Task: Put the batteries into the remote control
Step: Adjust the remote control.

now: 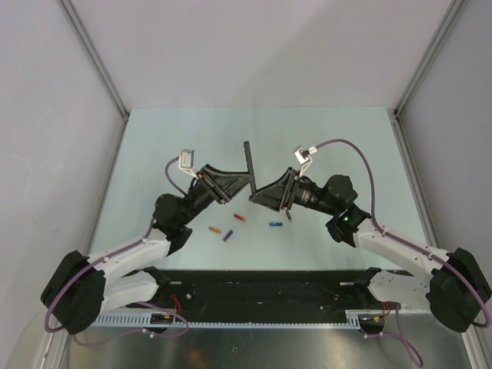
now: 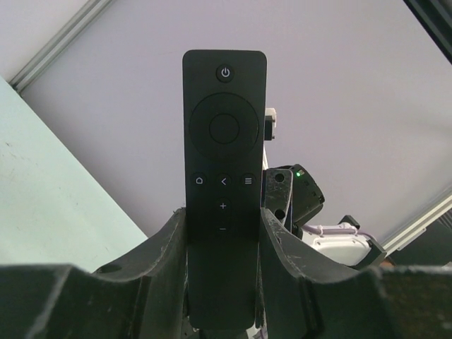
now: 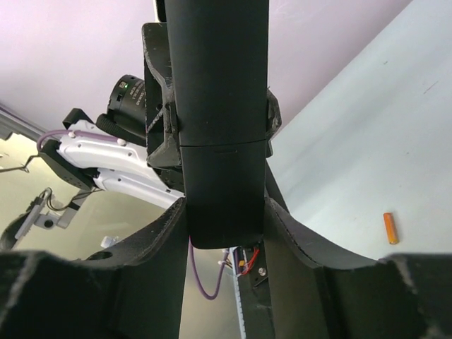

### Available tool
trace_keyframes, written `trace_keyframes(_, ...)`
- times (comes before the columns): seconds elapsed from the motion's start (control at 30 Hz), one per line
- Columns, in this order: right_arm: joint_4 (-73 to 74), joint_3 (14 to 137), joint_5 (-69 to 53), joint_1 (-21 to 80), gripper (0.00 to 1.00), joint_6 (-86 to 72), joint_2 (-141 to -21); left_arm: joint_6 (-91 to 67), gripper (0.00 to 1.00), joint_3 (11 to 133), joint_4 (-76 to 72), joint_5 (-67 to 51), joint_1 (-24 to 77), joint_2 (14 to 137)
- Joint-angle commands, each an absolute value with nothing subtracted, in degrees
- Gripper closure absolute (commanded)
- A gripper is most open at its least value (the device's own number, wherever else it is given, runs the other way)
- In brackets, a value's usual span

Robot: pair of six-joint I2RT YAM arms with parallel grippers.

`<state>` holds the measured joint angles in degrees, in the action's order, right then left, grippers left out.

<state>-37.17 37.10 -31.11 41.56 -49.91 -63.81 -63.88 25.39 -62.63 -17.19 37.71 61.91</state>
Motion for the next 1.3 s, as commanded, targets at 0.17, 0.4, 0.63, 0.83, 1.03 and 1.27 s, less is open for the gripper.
trace_keyframes(0.17,-31.4,39.2,-31.2,42.1,0.95,-45.6,-59.2,-64.1,0.29,24.8,-66.2,-19.3,36.0,62.1)
trace_keyframes(0.4,-2.5,44.9,-17.4,45.4,1.00,-29.9,-51.2,-64.4,0.00,22.7,-65.8,-19.5,29.4,60.4)
trace_keyframes(0.63,24.5,56.0,12.6,54.6,1.00,-20.2,-57.6,-49.9,0.00,30.8,-36.3,-14.5,34.8,54.6)
trace_keyframes(0.83,26.4,57.1,22.0,58.1,1.00,-22.4,-61.0,-47.4,0.00,31.0,-28.0,-4.2,41.4,51.9)
trace_keyframes(1.03,24.7,57.6,22.5,60.6,1.00,-23.6,-63.1,-46.5,0.04,31.8,-26.2,-3.3,43.6,54.8)
trace_keyframes(1.27,23.6,58.4,22.4,62.7,1.00,-23.6,-64.2,-46.4,0.13,33.4,-24.9,-4.1,44.0,58.3)
